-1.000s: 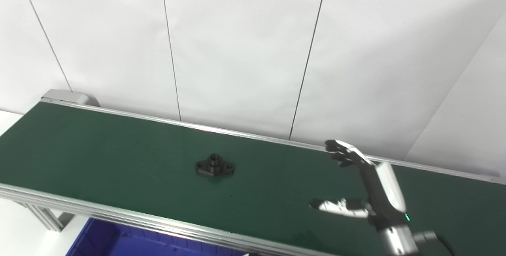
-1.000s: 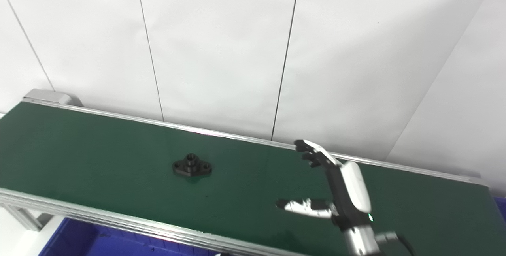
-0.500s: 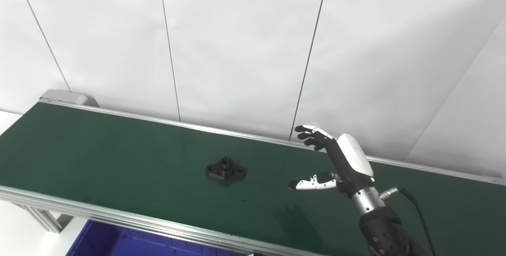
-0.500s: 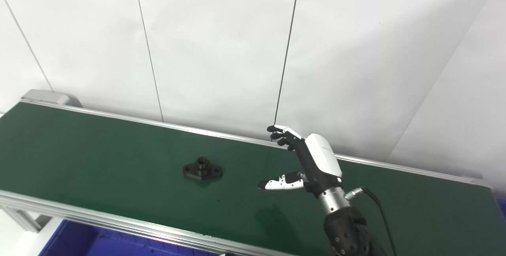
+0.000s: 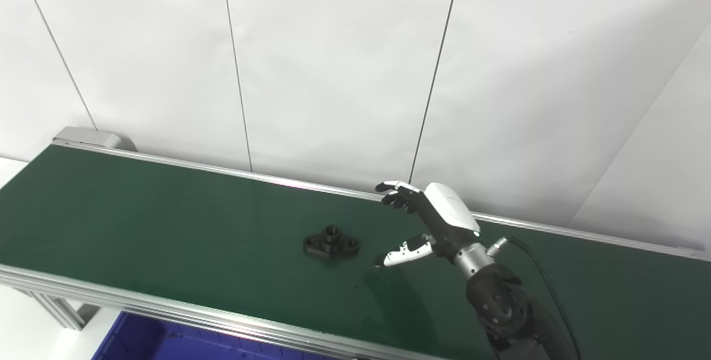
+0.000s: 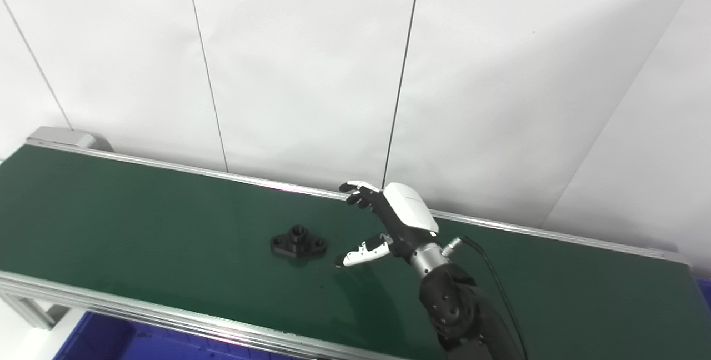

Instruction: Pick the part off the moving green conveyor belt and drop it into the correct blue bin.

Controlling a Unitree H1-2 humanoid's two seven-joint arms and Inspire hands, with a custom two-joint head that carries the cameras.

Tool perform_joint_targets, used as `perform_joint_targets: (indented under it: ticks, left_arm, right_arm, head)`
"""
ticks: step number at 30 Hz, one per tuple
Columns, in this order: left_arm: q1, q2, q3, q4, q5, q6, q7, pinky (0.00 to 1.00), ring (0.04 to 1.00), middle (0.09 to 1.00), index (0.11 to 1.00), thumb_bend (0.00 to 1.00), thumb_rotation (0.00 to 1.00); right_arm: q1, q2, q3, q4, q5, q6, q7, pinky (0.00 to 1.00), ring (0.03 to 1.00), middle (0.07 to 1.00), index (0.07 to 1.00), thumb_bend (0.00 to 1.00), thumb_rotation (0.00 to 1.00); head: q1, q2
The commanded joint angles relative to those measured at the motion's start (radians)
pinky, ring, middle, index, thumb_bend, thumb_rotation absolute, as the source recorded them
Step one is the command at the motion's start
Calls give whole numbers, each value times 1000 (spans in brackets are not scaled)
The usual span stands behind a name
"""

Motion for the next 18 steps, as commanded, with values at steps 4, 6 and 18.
perform_joint_targets:
  ticks: [4, 6, 18]
  left_arm:
    - [-16, 14, -13, -27, 7, -34, 28, 789, 876, 905, 908, 943, 500]
    - [-15, 14, -13, -30, 7, -34, 28, 786, 873, 904, 906, 945, 501]
    - [-9, 22, -17, -52, -3, -34, 14, 790, 872, 903, 913, 949, 486]
  right_arm:
    - [-86, 14, 11, 42, -8, 30, 8, 651, 720, 737, 830, 856, 186]
    - [-98, 18, 18, 63, -13, 35, 13, 646, 716, 741, 838, 860, 206]
    - [-161, 34, 66, 206, -51, 16, -15, 614, 701, 748, 836, 882, 236]
  head:
    - [0, 5]
    - [-1, 7]
    - [-6, 21]
